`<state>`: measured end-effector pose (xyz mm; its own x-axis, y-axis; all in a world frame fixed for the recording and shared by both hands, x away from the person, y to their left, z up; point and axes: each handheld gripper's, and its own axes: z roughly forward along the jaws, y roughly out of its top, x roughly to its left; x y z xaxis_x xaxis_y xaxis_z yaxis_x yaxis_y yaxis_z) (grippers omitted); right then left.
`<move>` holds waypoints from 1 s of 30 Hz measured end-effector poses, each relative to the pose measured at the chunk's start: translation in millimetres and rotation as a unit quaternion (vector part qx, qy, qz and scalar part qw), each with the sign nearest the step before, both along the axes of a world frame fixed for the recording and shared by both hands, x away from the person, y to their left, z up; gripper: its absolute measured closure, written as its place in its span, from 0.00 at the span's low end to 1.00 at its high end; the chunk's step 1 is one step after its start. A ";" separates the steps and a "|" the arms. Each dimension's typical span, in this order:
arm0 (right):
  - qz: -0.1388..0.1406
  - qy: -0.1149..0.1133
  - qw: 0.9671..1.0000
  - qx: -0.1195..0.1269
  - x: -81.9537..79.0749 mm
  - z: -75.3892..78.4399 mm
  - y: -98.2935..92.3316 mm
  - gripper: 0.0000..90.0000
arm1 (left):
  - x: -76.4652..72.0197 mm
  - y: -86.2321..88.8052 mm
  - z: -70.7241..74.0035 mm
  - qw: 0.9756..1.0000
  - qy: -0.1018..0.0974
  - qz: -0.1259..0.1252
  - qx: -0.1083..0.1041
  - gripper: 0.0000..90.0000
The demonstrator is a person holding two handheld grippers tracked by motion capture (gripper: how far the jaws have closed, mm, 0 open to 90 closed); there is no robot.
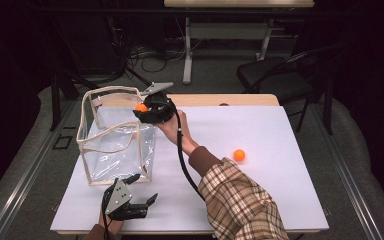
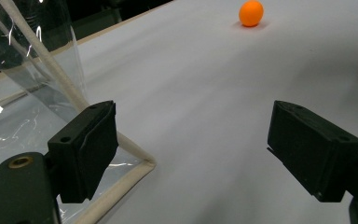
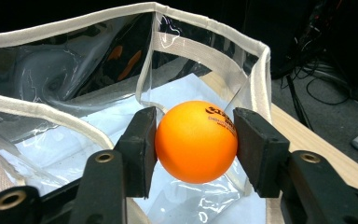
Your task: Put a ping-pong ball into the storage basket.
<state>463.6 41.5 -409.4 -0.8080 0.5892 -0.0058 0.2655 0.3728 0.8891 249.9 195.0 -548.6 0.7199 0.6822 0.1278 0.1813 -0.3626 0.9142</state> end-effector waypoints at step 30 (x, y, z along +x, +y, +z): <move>0.039 0.011 0.999 0.011 -17.1 6.9 -37.8 0.12 | 0.1 -0.1 0.1 1.000 0.000 0.000 0.003 0.18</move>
